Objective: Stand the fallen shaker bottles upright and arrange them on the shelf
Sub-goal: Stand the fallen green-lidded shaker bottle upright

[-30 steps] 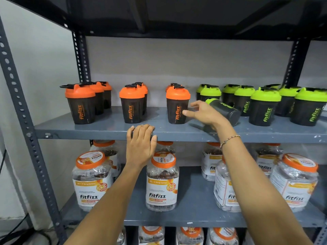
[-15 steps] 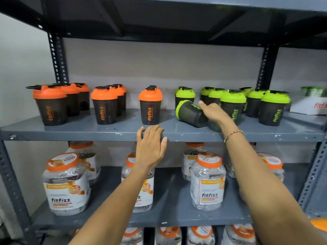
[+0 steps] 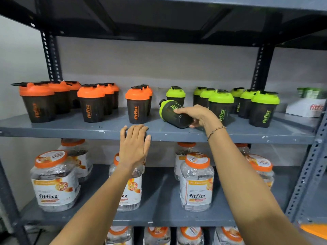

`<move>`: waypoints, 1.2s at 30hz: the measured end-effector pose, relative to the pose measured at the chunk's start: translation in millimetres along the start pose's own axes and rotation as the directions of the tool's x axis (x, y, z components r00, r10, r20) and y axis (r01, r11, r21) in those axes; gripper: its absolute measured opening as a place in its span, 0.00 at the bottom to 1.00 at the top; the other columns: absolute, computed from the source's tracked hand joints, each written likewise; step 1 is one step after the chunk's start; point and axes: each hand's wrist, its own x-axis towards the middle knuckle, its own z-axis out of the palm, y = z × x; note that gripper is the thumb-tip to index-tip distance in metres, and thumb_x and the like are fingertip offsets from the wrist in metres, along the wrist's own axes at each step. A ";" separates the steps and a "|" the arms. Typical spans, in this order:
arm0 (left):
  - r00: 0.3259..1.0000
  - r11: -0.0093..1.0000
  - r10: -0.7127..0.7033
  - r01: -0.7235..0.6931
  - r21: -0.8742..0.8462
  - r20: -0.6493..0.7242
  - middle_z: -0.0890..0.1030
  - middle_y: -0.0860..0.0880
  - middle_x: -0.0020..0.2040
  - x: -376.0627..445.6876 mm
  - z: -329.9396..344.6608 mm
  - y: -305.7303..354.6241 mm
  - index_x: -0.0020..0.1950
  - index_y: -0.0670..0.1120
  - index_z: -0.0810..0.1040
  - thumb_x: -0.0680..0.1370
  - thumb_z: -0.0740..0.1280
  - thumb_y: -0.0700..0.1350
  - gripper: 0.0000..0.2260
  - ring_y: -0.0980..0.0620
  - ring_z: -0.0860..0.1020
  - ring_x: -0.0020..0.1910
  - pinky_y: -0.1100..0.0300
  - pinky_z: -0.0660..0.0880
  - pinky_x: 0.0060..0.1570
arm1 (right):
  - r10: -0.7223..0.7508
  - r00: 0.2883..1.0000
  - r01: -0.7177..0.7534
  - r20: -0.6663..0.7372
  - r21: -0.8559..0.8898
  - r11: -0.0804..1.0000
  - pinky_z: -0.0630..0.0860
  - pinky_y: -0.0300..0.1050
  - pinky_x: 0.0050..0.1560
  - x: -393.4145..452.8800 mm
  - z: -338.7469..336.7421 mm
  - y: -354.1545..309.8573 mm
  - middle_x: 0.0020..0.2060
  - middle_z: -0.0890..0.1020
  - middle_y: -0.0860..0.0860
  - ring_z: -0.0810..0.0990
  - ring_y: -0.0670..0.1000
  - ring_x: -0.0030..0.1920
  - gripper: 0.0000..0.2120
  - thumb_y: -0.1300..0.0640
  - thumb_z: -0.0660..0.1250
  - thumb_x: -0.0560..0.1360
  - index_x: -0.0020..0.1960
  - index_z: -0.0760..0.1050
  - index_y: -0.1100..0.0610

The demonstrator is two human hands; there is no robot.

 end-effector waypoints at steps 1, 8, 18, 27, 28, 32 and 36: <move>1.000 1.000 0.000 0.000 0.000 0.001 0.78 0.46 0.57 -0.1 -0.1 -0.3 0.58 0.43 0.77 0.80 0.53 0.50 0.18 0.46 0.74 0.57 0.47 0.58 0.67 | -0.002 1.000 0.002 -0.001 0.108 0.994 0.77 0.42 0.33 1.2 1.1 3.6 0.42 0.78 0.52 0.77 0.48 0.38 0.23 0.49 0.75 0.70 0.57 0.72 0.60; 1.000 1.000 -0.008 0.008 -0.004 0.030 0.78 0.46 0.58 0.0 -0.7 -1.9 0.59 0.44 0.77 0.80 0.53 0.51 0.18 0.47 0.74 0.58 0.49 0.57 0.68 | -0.130 0.976 0.027 0.173 0.500 0.866 0.81 0.53 0.54 6.8 8.3 22.5 0.54 0.83 0.60 0.83 0.54 0.53 0.24 0.56 0.76 0.70 0.62 0.75 0.64; 0.999 0.999 0.007 -0.006 -0.034 0.044 0.78 0.47 0.58 -0.7 -4.0 -4.4 0.60 0.45 0.77 0.81 0.52 0.52 0.19 0.47 0.73 0.58 0.50 0.57 0.67 | -0.219 0.961 0.140 0.170 0.385 0.912 0.76 0.53 0.62 14.8 11.3 22.0 0.52 0.82 0.59 0.81 0.57 0.55 0.18 0.67 0.70 0.74 0.63 0.73 0.66; 0.999 0.999 0.024 -0.024 -0.034 0.025 0.78 0.46 0.58 -0.8 -0.6 -6.1 0.59 0.44 0.77 0.81 0.52 0.52 0.18 0.47 0.74 0.57 0.50 0.57 0.66 | -0.173 0.983 0.181 0.058 -0.156 0.971 0.64 0.50 0.67 16.2 15.9 22.6 0.70 0.68 0.57 0.65 0.58 0.71 0.42 0.52 0.66 0.78 0.75 0.40 0.68; 0.999 0.999 0.026 -0.025 -0.035 0.022 0.78 0.46 0.58 -0.5 -0.4 -6.2 0.59 0.44 0.77 0.81 0.52 0.52 0.19 0.47 0.74 0.57 0.50 0.57 0.66 | -0.168 0.984 0.176 0.057 -0.192 0.966 0.63 0.49 0.68 16.7 16.5 24.1 0.72 0.66 0.58 0.64 0.59 0.73 0.44 0.51 0.64 0.79 0.75 0.37 0.68; 0.999 0.998 0.026 -0.025 -0.051 0.018 0.78 0.46 0.58 -0.4 0.5 -5.7 0.59 0.45 0.77 0.81 0.52 0.52 0.19 0.47 0.74 0.58 0.50 0.57 0.67 | -0.170 0.984 0.179 0.058 -0.275 0.945 0.63 0.49 0.68 17.3 18.9 26.1 0.74 0.63 0.61 0.62 0.60 0.74 0.44 0.49 0.63 0.79 0.75 0.36 0.70; 0.999 0.997 0.035 -0.035 -0.067 0.008 0.78 0.46 0.58 -0.7 2.4 -7.0 0.59 0.45 0.76 0.81 0.52 0.53 0.19 0.47 0.73 0.58 0.50 0.57 0.67 | -0.163 0.984 0.176 0.070 -0.277 0.945 0.64 0.49 0.67 17.7 18.1 25.2 0.73 0.65 0.61 0.64 0.60 0.73 0.43 0.48 0.63 0.79 0.75 0.39 0.70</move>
